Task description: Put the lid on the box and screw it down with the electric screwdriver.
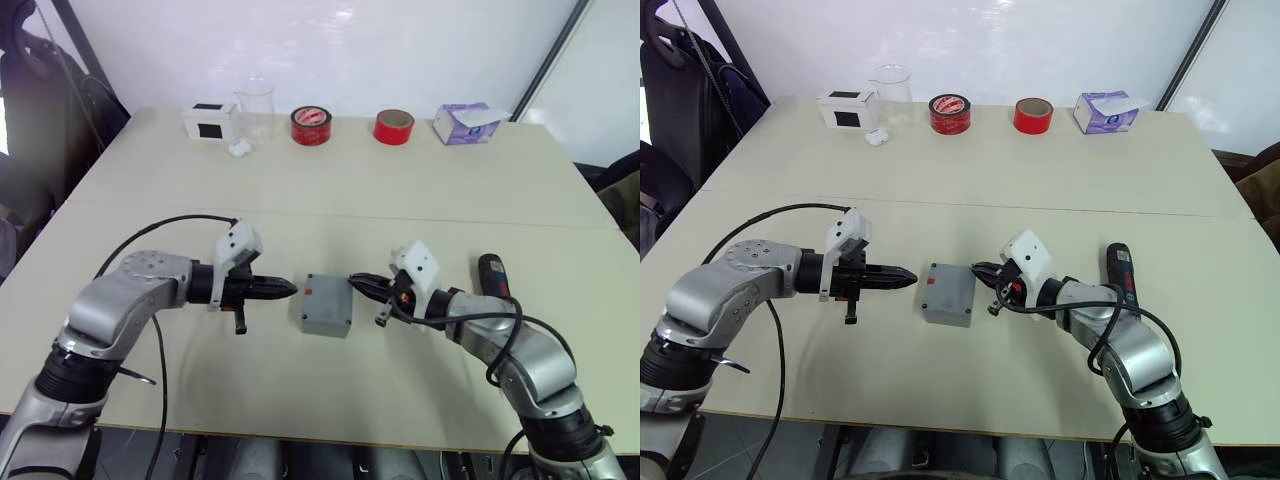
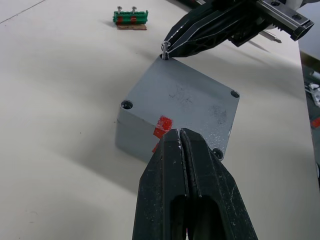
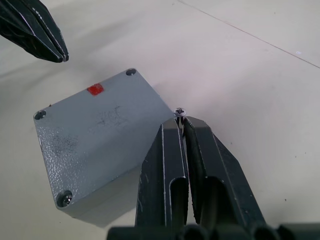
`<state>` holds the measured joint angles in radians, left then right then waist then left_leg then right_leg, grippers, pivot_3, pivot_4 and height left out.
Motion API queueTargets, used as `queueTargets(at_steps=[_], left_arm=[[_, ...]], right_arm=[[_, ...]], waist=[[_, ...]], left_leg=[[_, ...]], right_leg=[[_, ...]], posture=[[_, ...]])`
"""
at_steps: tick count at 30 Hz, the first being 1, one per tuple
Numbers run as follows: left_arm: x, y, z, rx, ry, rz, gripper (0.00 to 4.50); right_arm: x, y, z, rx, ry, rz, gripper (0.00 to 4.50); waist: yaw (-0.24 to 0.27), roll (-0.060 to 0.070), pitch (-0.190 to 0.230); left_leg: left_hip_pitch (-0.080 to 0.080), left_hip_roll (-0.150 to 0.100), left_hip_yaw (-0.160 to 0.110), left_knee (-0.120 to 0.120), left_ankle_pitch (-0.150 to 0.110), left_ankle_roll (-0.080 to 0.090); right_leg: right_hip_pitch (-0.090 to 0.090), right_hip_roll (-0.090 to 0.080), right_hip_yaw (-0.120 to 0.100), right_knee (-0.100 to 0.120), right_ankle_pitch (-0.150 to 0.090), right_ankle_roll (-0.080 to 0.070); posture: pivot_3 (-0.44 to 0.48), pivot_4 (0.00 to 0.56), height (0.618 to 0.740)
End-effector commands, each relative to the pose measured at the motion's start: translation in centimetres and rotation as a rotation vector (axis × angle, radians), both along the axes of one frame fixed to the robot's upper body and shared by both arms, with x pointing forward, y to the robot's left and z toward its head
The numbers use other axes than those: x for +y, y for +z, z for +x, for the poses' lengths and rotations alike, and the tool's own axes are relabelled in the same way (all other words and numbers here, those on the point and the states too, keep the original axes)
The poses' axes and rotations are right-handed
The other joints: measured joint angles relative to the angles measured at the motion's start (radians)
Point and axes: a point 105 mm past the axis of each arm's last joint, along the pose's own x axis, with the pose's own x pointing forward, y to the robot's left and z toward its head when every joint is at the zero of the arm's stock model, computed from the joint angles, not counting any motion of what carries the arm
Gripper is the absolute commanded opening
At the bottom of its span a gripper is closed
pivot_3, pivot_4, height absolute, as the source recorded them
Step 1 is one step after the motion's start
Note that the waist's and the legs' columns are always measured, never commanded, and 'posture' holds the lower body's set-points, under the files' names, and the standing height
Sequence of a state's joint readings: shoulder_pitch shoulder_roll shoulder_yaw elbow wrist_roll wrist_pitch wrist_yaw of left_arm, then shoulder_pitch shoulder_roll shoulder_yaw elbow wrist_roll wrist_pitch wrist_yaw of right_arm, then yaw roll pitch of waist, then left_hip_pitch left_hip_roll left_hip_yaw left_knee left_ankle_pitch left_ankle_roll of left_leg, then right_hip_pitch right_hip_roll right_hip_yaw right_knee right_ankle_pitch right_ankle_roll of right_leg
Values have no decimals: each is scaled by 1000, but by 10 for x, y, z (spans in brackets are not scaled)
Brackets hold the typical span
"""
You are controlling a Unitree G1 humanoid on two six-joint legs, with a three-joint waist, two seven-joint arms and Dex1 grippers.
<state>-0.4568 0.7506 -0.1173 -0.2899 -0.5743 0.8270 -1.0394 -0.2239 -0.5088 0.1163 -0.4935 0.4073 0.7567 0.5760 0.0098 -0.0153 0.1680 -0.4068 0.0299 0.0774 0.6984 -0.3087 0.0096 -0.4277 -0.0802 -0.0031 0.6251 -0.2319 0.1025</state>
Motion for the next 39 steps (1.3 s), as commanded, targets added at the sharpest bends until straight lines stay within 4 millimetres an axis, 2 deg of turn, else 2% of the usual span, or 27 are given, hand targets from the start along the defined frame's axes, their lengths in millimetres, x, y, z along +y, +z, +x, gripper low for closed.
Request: queueTargets(at_steps=[1, 5, 10, 14, 16, 18, 19, 22, 23, 24, 26, 28, 31, 34, 39], left_arm=[[-4, 8, -1, -41, -21, 2, 0], [-4, 8, -1, -40, -22, 1, 0], [-4, 8, -1, -40, -24, 0, 0], [-8, 20, -2, -51, -38, -53, 0], [-14, 34, -3, -60, -65, -105, 0], [-19, 47, -6, -85, -108, -138, 0], [-20, 52, -8, -102, -135, -132, 0], [-22, 60, -14, -129, -201, -115, 0], [-24, 62, -16, -149, -246, -101, 0], [-26, 63, -18, -163, -279, -90, 0], [-33, 63, -18, -202, -341, -63, 0], [-39, 59, -14, -233, -379, -33, 0], [-44, 53, -17, -256, -448, 7, 0], [-50, 49, -22, -269, -488, 20, 0], [-55, 46, -27, -266, -492, 8, 0]], right_arm=[[2, 5, -2, -29, 17, -4, 819], [1, 5, -2, -31, 14, -7, 2453], [-3, 13, -2, -56, 12, -15, 2453], [-19, 36, -3, -84, -21, 4, 2453], [-40, 52, 2, -72, -111, 11, 2453], [-81, 64, 10, -10, -279, -47, 2453], [-100, 68, 6, 39, -311, -97, 2956], [-127, 80, -9, 187, -322, -183, 3919], [-142, 83, -8, 281, -385, -185, 4333], [-153, 86, -8, 348, -433, -180, 4472], [-162, 76, -20, 500, -412, -224, 4472], [-181, 53, -27, 653, -485, -268, 4472], [-193, 34, -37, 833, -506, -202, 4472], [-201, 24, -38, 889, -556, -208, 4472], [-194, 17, -29, 911, -546, -181, 4472]], waist=[[0, 0, 0], [0, 0, 0], [0, 0, 0], [3, 0, 0], [2, 0, 0], [3, 0, 0], [5, 1, 1], [2, 1, 1], [-1, 1, 1], [-8, 0, 1], [-13, 3, 2], [-13, 2, 1], [-19, 1, 1], [-24, 2, 1], [-22, 2, 1]], left_leg=[[0, 0, 0, 0, 0, 0], [0, 0, 0, 0, 0, 0], [0, 0, 0, 0, 0, 0], [0, 0, 0, 0, 0, 0], [0, 0, 0, 0, 0, 0], [0, 0, -1, 0, 0, 0], [0, 0, -1, 0, 0, 0], [-1, 0, -1, 0, 0, 0], [-1, 0, -1, -1, 0, 1], [0, 0, -1, -2, -1, 1], [-1, 1, 0, -1, -1, 1], [0, 0, 0, -2, -1, 1], [-1, 0, 0, -2, -1, 1], [-2, 0, 2, -1, -1, 1], [-2, 1, 1, -1, -1, 2]], right_leg=[[0, 0, 0, 0, 0, 0], [0, 0, 0, 0, 0, 0], [0, 0, 0, 0, 0, 0], [0, 0, 0, 0, 0, 0], [0, 0, 0, 0, 0, 0], [0, -1, 0, 0, 0, 0], [0, -1, 0, 0, 0, 0], [0, -2, 0, -2, 0, 0], [0, -1, 0, -3, 0, 0], [0, -1, 0, -4, 0, 0], [0, 0, 1, -5, 0, -1], [1, 0, 0, -5, 0, -2], [1, 0, 0, -8, 0, -2], [-1, -1, 3, -8, 0, -1], [-1, 0, 3, -8, 1, 0]], posture=[[0, 150, 740], [0, 150, 740], [0, 150, 740], [0, 150, 740], [0, 150, 740], [0, 150, 740], [0, 150, 740], [0, 150, 740], [0, 150, 740], [0, 150, 740], [0, 150, 740], [0, 150, 740], [0, 150, 740], [0, 150, 740], [0, 150, 740]])
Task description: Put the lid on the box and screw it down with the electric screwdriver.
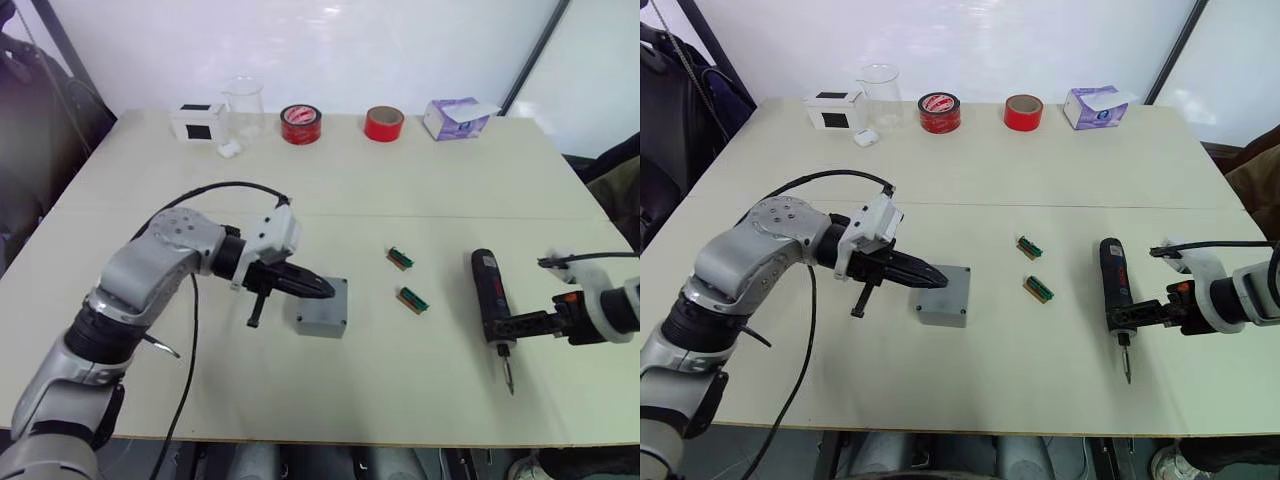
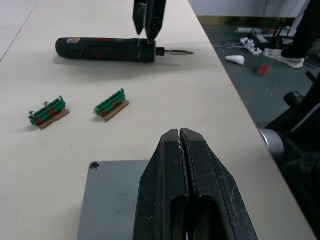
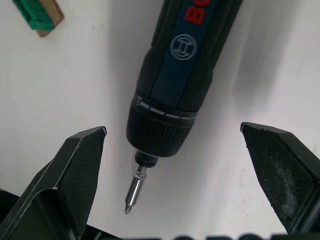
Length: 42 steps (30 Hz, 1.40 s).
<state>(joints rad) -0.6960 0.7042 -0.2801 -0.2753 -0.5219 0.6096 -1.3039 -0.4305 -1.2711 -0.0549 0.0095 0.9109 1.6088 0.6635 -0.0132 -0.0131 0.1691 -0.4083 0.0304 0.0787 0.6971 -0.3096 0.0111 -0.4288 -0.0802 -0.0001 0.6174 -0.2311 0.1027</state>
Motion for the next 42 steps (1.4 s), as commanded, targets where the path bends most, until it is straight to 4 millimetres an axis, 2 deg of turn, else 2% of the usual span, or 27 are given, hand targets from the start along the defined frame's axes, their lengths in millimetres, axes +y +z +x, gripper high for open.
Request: queueTargets(at_steps=[1, 5, 9, 12, 18, 20, 22, 24, 25, 27, 29, 30, 33, 35, 37, 40, 42], left_arm=[[-6, 3, -6, -31, -18, -14, 0], [-7, -2, -6, -18, 5, -18, 0], [-7, -6, -6, -5, 41, -25, 0], [-5, -11, -7, 3, 72, -22, 0], [-3, -11, -9, 17, 107, -37, 0], [-2, -12, -10, 30, 119, -45, 0], [0, -14, -5, 37, 149, -53, 0], [3, -15, 0, 39, 186, -57, 0], [6, -15, 3, 39, 205, -58, 0], [13, -17, 10, 47, 243, -48, 0], [20, -20, 14, 58, 266, -35, 0], [22, -19, 15, 63, 274, -33, 0], [25, -18, 20, 70, 286, -25, 0], [26, -17, 34, 48, 351, -16, 0], [24, -19, 38, 17, 328, 21, 0], [21, -19, 37, 27, 289, 28, 0], [20, -20, 38, 13, 276, 43, 0]], right_arm=[[5, 2, 9, -11, -5, 9, 4472], [6, -11, 19, 15, -30, -19, 4472], [11, -26, 16, 74, 17, -73, 4472], [12, -33, 15, 97, 44, -108, 3884], [15, -35, 24, 87, 58, -118, 1872], [15, -34, 24, 83, 50, -115, 1779], [8, -26, 30, 36, 27, -133, 1779], [-2, -6, 47, -105, 17, -191, 1779], [-5, 8, 59, -207, 23, -227, 1779], [-4, 54, 88, -537, 94, -322, 1779], [16, 99, 100, -845, 167, -310, 1779], [31, 118, 100, -967, 169, -228, 1779], [73, 149, 85, -1242, 132, 52, 1779], [101, 151, 70, -1326, 126, 242, 1779], [130, 141, 54, -1333, 166, 379, 1779], [168, 119, 38, -1316, 252, 432, 1779], [181, 111, 36, -1338, 262, 411, 1779]], waist=[[1, 0, 0], [2, 0, 0], [3, 0, 0], [3, -1, -1], [2, -2, -1], [0, -3, -1], [0, -3, -1], [1, -3, -1], [0, -3, -1], [-2, 1, 1], [-2, 5, 2], [-3, 6, 2], [0, 5, 2], [7, 2, 1], [22, 3, 1], [28, 4, 2], [23, 4, 2]], left_leg=[[0, 0, 0, 0, 0, 0], [0, 0, 0, 0, 0, 0], [-1, 0, 0, 0, 0, 0], [-1, 0, 0, 0, 0, 0], [0, 0, -1, 1, 0, 0], [0, 0, -1, 1, 0, 0], [0, 1, -1, 1, 0, 0], [0, 0, -1, 1, 0, 0], [0, 0, 0, 1, 0, 0], [0, 0, 1, 1, 0, 0], [0, -1, 3, 1, 0, 0], [-1, -1, 3, 1, 0, 0], [-1, 2, 1, -1, 1, -1], [-1, 3, 0, -4, 1, -2], [-2, 5, -2, -4, 2, -4], [-2, 5, -2, -3, 2, -4], [-2, 1, 1, -2, 2, -4]], right_leg=[[0, 0, 0, 0, 0, 0], [0, 0, 0, 0, 0, 0], [0, 0, 0, 0, 1, 2], [1, 0, 0, -1, 1, 2], [1, 0, -1, -1, 1, 2], [1, 0, -1, -1, 1, 2], [1, 0, -1, 0, 1, 2], [1, 0, -1, 0, 1, 2], [1, 0, -1, 0, 1, 2], [1, -1, 0, -1, 1, 1], [-1, -1, 1, -1, 3, 3], [-2, -1, 2, 0, 4, 5], [-4, 4, 0, 3, 4, 6], [-4, 7, -1, 4, 3, 5], [-4, 9, -4, 4, 3, 4], [-2, 8, -4, 3, 3, 3], [-2, 3, -3, 4, 3, 3]], posture=[[0, 150, 740], [0, 150, 740], [0, 150, 740], [0, 150, 740], [0, 150, 740], [0, 150, 740], [0, 150, 740], [0, 150, 740], [0, 150, 740], [0, 150, 740], [0, 150, 740], [0, 150, 740], [0, 150, 740], [0, 150, 740], [0, 150, 740], [0, 150, 740], [0, 150, 740]])
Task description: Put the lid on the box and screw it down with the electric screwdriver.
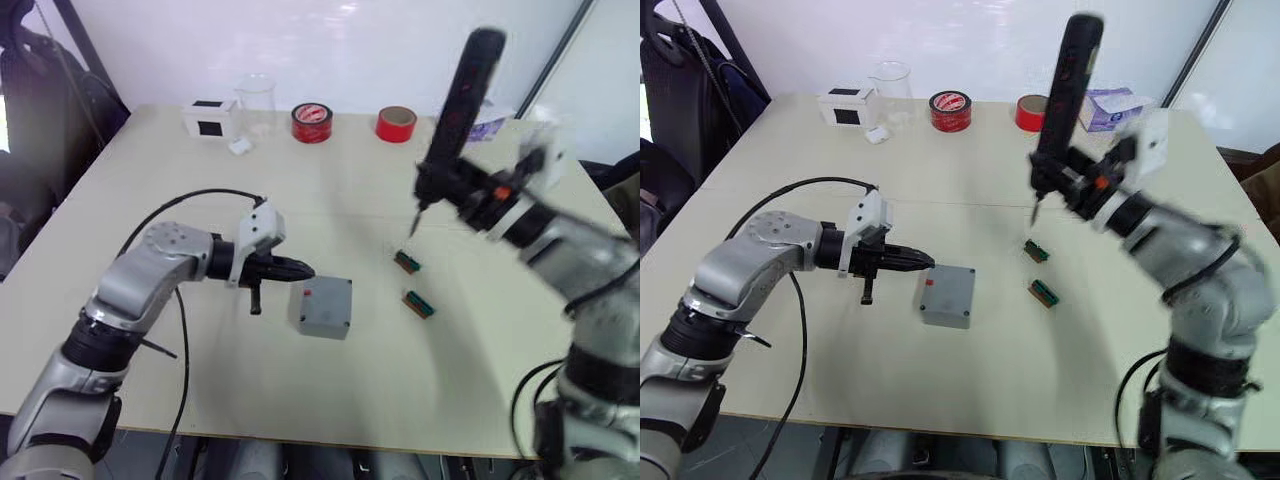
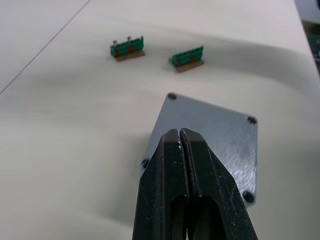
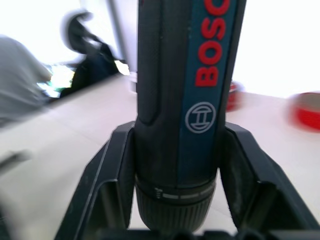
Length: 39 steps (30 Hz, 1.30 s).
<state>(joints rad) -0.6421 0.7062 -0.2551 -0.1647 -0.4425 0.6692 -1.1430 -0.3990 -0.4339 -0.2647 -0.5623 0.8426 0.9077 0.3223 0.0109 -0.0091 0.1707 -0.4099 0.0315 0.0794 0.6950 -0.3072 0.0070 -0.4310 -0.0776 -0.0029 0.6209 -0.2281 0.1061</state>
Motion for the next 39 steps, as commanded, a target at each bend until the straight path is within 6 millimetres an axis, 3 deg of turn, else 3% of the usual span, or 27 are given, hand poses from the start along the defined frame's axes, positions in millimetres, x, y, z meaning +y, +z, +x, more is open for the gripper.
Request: queueTargets(at_steps=[1, 11, 20, 32, 35, 39], left_arm=[[-6, 5, 0, -53, -54, 21, 0], [-19, -24, -2, -99, -104, 106, 0], [-30, -28, 1, -87, -96, 86, 0], [-24, -38, 1, -91, -104, 140, 0], [-23, -39, -1, -86, -105, 144, 0], [-21, -41, -3, -77, -105, 152, 0]], right_arm=[[21, 16, -14, -178, -8, -29, 1779], [45, 0, -24, -164, 57, -17, 1779], [47, -8, -19, -137, 42, -20, 1779], [42, -22, -13, -128, -13, -33, 1779], [45, -30, -14, -116, -1, -58, 1779], [47, -61, -18, -42, 20, -181, 1779]], waist=[[-2, 0, 0], [-1, 0, 0], [0, 0, 0], [-1, 0, -1], [-1, 0, -1], [-2, 0, -3]], left_leg=[[0, -1, 0, 0, 0, 0], [0, -2, 0, 3, 0, 0], [1, -2, 0, 3, 0, 1], [2, -2, -1, 3, 0, 1], [2, -2, -1, 3, 0, 1], [3, -2, -1, 3, 0, 1]], right_leg=[[0, -1, 1, 0, 0, 0], [1, -1, 1, 0, 0, 0], [2, -1, 0, 1, 0, 0], [2, -1, 0, 1, 0, 0], [3, -1, 0, 2, 0, 0], [3, -1, 0, 2, 0, 0]], posture=[[0, 150, 740], [0, 150, 740], [0, 150, 740], [0, 150, 740], [0, 150, 740], [0, 150, 740]])
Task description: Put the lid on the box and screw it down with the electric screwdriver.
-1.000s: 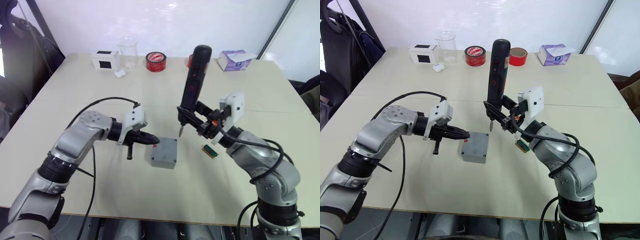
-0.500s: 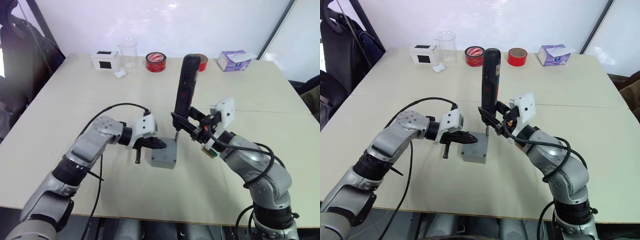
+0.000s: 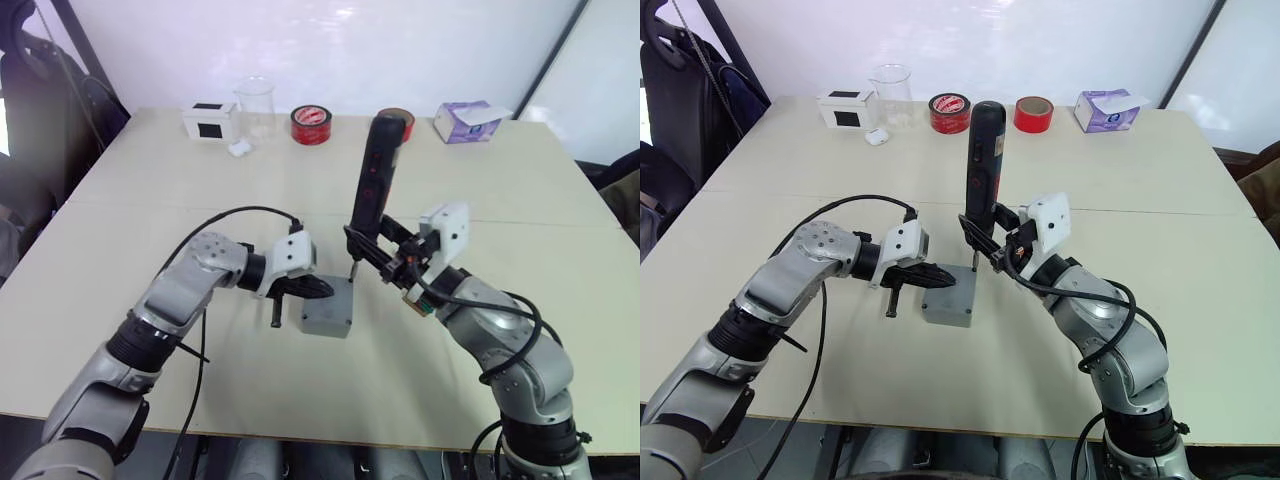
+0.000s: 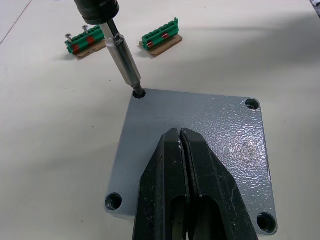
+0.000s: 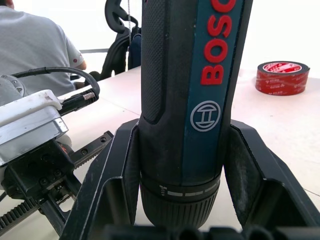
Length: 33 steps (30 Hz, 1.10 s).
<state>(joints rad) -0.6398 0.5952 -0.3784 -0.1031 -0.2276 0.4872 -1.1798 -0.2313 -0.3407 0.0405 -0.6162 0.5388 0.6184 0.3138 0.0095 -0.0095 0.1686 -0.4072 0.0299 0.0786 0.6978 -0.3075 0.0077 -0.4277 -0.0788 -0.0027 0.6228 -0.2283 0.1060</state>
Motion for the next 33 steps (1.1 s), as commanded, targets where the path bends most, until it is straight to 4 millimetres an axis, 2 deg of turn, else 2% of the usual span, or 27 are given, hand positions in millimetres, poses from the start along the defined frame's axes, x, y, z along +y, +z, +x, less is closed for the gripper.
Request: queueTargets(at_steps=[1, 12, 17, 22, 33], left_arm=[[7, -11, -2, 28, 16, 55, 0], [6, -7, -3, 23, 28, 39, 0], [6, -11, -6, 34, 28, 42, 0], [7, -16, -7, 42, 22, 68, 0], [7, -17, -7, 38, 21, 72, 0]], right_arm=[[2, -28, -6, 60, 14, -118, 1779], [0, -56, -4, 164, -17, -184, 1779], [4, -53, -6, 163, 1, -154, 1779], [8, -44, -7, 147, 22, -102, 1779], [8, -46, -8, 153, 20, -109, 1779]], waist=[[0, 0, -2], [0, -5, -13], [0, -5, -13], [0, -5, -14], [-1, -5, -14]], left_leg=[[0, 0, 0, 0, 0, 0], [8, 1, -1, 0, 0, 0], [17, 2, -2, -2, -1, 1], [17, 2, -2, -3, -1, 1], [17, 2, -2, -3, -1, 1]], right_leg=[[0, 0, 0, 0, 0, 0], [8, 0, 0, 0, -2, -4], [17, 0, 0, -4, -3, -6], [17, 0, 0, -4, -3, -6], [17, -1, 0, -5, -4, -6]], posture=[[0, 150, 740], [0, 150, 740], [0, 150, 740], [0, 150, 740], [0, 150, 740]])
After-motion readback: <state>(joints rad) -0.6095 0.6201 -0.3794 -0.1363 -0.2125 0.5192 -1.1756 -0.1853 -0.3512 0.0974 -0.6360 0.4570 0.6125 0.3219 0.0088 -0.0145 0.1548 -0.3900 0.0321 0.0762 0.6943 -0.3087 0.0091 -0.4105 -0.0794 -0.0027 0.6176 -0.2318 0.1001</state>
